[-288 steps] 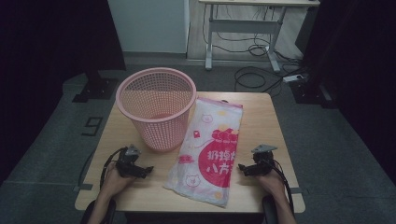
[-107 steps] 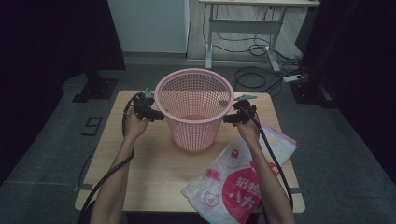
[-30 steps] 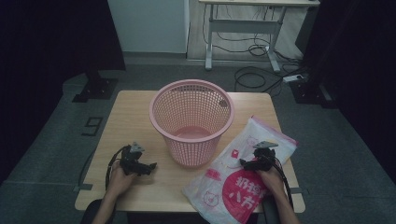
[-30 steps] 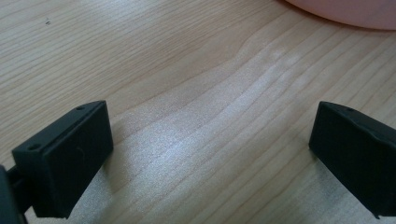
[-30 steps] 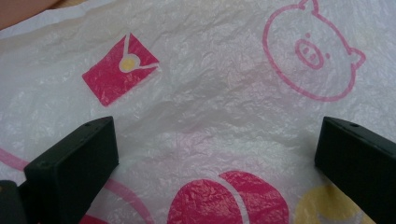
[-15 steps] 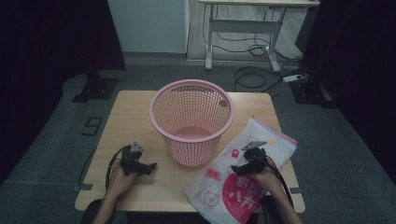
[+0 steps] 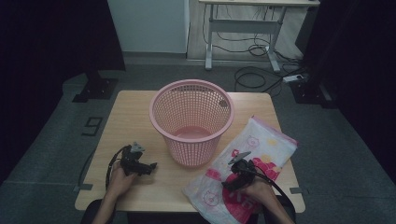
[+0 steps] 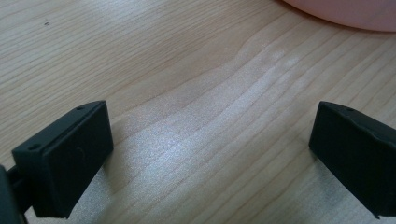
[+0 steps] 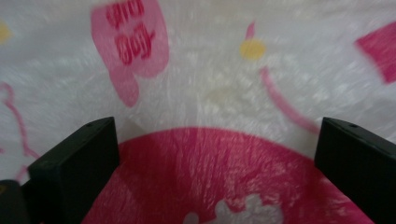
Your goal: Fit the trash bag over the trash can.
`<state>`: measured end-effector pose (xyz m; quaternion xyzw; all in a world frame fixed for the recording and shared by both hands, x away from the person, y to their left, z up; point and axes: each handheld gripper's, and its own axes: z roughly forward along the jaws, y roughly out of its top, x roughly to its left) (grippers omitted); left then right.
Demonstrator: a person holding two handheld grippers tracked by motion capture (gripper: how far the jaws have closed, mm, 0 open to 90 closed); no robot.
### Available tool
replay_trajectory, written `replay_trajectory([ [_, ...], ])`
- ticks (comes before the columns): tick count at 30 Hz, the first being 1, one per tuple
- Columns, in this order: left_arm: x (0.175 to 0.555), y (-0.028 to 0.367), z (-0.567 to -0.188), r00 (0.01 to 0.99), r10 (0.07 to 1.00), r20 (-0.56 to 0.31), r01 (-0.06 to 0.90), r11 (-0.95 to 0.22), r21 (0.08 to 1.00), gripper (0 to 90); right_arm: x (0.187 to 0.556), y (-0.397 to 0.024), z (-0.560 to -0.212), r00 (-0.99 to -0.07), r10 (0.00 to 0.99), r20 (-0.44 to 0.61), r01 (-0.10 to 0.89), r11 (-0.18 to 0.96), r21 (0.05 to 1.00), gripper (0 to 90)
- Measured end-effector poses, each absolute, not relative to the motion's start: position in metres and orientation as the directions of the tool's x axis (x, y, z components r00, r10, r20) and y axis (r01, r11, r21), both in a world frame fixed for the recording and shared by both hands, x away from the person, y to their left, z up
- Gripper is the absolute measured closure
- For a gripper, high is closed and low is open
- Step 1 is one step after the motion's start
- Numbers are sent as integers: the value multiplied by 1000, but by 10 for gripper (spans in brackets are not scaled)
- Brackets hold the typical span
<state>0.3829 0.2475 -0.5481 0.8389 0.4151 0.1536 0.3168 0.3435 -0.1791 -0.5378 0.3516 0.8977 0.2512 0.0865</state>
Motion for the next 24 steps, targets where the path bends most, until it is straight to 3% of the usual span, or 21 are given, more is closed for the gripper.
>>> replay_trajectory([
  [6, 383, 247, -548, 609, 793, -6, 599, -455, 659, 0, 342, -179, -539, -722, 692, 1, 591, 616, 520, 20],
  [13, 383, 247, -548, 609, 793, -6, 599, -455, 659, 0, 342, -184, -533, -705, 709, 2, 604, 598, 528, 234],
  [20, 383, 247, -548, 609, 793, -6, 599, -455, 659, 0, 338, -187, -527, -731, 682, 5, 580, 618, 530, 587],
  [21, 383, 247, -548, 609, 793, -6, 599, -455, 659, 0, 338, -187, -527, -731, 682, 5, 580, 618, 530, 587],
  [22, 383, 247, -548, 609, 793, -6, 599, -455, 660, 0, 338, -188, -526, -742, 670, 11, 573, 626, 529, 757],
  [24, 383, 247, -548, 609, 793, -6, 599, -454, 659, 0, 337, -189, -526, -745, 667, 24, 576, 624, 528, 853],
])
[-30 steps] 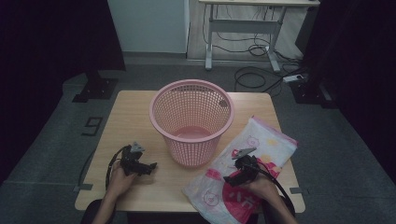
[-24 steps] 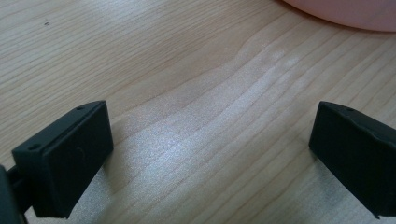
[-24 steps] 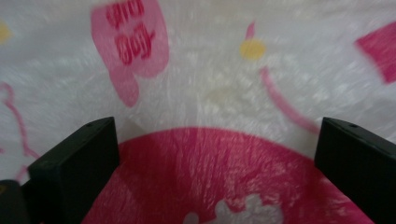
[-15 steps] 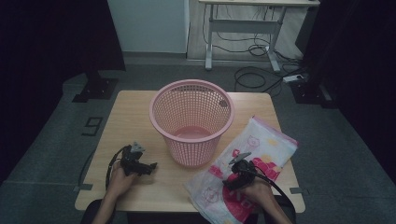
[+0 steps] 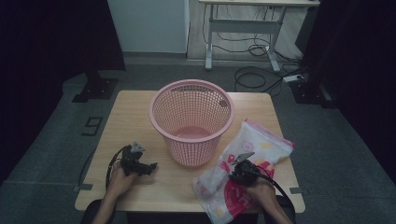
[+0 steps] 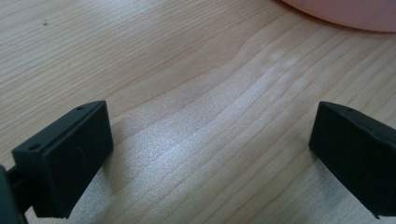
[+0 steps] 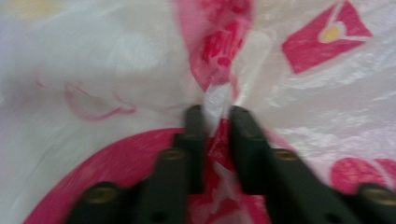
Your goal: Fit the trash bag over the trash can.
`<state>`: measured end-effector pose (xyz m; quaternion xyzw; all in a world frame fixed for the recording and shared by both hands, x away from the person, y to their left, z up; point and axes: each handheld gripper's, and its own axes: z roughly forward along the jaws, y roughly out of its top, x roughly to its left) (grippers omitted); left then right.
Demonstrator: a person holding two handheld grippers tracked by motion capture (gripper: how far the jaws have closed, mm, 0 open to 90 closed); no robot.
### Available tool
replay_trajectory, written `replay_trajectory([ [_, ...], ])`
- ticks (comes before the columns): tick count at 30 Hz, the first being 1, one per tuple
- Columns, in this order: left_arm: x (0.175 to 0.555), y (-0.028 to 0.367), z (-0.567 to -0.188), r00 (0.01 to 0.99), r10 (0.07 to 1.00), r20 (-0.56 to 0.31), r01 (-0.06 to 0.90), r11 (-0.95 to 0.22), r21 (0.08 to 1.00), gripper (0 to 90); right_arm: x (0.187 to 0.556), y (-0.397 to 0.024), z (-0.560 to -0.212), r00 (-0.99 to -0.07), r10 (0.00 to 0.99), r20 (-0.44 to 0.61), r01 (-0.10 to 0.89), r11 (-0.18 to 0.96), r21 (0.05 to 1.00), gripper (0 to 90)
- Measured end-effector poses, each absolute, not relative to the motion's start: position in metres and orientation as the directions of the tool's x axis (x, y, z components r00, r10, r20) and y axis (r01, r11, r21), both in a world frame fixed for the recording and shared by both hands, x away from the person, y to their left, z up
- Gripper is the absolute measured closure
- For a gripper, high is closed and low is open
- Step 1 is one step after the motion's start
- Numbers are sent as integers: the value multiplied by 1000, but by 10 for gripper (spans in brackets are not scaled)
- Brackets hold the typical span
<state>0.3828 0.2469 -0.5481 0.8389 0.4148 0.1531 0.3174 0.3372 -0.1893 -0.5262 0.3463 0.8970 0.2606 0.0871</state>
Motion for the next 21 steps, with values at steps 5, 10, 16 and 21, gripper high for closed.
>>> replay_trajectory([
  [5, 383, 247, -548, 609, 793, -7, 599, -455, 659, 0, 338, -189, -526, -752, 658, 35, 573, 626, 528, 876],
  [10, 383, 247, -548, 610, 792, -6, 598, -456, 659, 0, 344, -196, -521, -750, 661, 2, 560, 634, 534, 876],
  [16, 383, 247, -548, 611, 792, -7, 598, -456, 659, 0, 357, -212, -507, -723, 690, -19, 573, 615, 542, 874],
  [21, 383, 247, -548, 611, 792, -6, 598, -456, 659, 0, 368, -221, -499, -709, 705, -16, 583, 599, 549, 871],
])
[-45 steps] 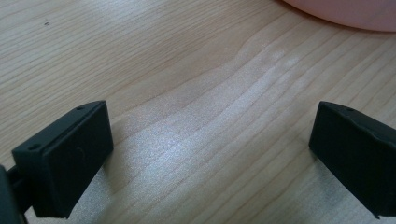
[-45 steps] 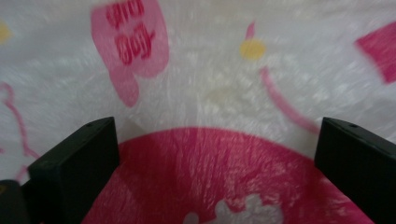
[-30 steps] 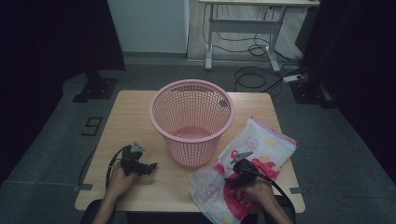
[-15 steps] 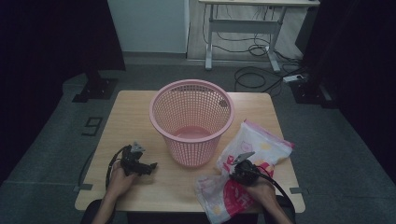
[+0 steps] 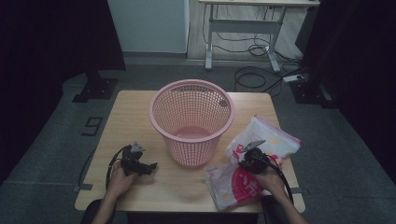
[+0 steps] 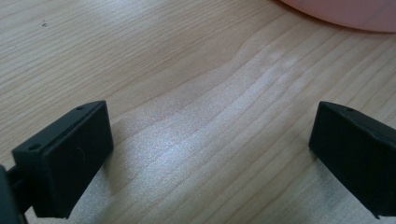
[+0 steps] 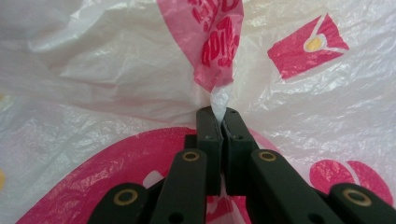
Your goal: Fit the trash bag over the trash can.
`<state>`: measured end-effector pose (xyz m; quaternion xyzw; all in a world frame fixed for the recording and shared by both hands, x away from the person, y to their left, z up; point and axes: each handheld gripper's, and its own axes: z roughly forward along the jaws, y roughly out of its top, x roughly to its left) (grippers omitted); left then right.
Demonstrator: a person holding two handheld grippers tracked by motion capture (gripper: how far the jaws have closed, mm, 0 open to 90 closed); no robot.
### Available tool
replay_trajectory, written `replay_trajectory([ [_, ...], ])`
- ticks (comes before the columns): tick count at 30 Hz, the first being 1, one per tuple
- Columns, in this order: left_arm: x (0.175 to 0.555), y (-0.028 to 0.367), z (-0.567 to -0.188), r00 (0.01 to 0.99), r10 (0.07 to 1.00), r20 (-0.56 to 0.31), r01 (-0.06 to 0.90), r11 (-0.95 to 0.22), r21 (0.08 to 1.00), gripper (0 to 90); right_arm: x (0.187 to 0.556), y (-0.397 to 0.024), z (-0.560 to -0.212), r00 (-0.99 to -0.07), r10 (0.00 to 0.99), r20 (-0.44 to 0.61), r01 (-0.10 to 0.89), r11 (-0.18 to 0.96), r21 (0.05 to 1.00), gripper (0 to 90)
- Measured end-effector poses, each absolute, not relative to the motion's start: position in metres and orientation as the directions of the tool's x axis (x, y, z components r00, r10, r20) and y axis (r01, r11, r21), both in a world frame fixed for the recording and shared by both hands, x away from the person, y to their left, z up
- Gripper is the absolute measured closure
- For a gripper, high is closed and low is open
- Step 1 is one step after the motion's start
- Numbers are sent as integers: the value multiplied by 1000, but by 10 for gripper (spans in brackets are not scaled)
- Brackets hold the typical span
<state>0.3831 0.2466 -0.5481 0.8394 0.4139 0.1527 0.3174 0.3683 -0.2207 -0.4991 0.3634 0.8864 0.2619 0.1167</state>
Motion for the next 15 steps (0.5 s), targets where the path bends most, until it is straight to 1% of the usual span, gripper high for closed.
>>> replay_trajectory([
  [14, 383, 247, -548, 610, 792, -8, 599, -454, 660, 0, 417, -242, -471, -646, 760, -70, 616, 573, 541, 867],
  [15, 383, 246, -548, 610, 793, -8, 599, -454, 659, 0, 426, -245, -467, -635, 769, -76, 621, 566, 542, 867],
])
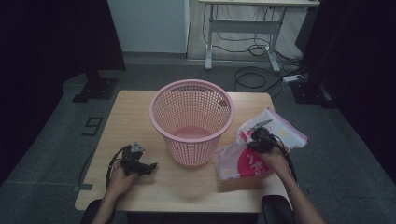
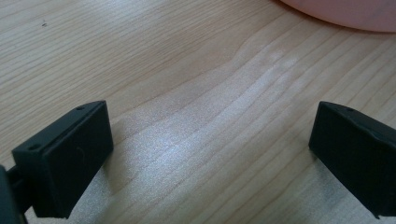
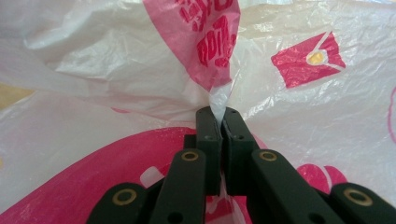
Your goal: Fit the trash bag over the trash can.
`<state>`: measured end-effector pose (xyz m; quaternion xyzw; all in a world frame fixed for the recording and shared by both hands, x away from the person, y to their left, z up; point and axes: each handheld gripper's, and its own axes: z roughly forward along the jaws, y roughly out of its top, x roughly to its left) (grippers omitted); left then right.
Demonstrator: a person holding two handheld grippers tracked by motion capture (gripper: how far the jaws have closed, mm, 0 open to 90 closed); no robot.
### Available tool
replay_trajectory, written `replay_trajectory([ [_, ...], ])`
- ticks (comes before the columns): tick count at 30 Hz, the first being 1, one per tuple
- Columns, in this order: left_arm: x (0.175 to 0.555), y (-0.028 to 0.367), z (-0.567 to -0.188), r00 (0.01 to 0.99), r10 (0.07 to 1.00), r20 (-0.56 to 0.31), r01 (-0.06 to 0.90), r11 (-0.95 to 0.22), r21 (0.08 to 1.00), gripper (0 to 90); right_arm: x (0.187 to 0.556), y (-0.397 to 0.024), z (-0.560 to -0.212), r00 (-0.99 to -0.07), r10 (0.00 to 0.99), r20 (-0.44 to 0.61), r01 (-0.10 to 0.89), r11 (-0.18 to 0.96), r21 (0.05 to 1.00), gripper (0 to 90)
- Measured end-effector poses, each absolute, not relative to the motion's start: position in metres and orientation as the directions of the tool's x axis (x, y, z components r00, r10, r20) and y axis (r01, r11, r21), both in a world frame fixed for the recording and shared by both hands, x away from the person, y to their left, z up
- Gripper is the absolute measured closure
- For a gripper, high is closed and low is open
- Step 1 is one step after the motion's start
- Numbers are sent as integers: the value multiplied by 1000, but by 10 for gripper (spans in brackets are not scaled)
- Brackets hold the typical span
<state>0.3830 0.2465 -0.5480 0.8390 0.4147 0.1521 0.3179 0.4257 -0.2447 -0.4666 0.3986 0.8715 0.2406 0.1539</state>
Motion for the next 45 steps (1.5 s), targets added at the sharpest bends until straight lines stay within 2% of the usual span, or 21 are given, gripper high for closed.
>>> replay_trajectory([
  [11, 383, 247, -548, 610, 792, -8, 599, -454, 659, 0, 460, -251, -448, -595, 798, -97, 655, 551, 517, 867],
  [20, 383, 246, -548, 611, 792, -8, 598, -455, 660, 0, 479, -241, -423, -574, 811, -112, 650, 535, 539, 867],
  [45, 383, 245, -548, 613, 790, -8, 597, -455, 661, 0, 482, -220, -326, -618, 786, -27, 581, 480, 657, 869],
])
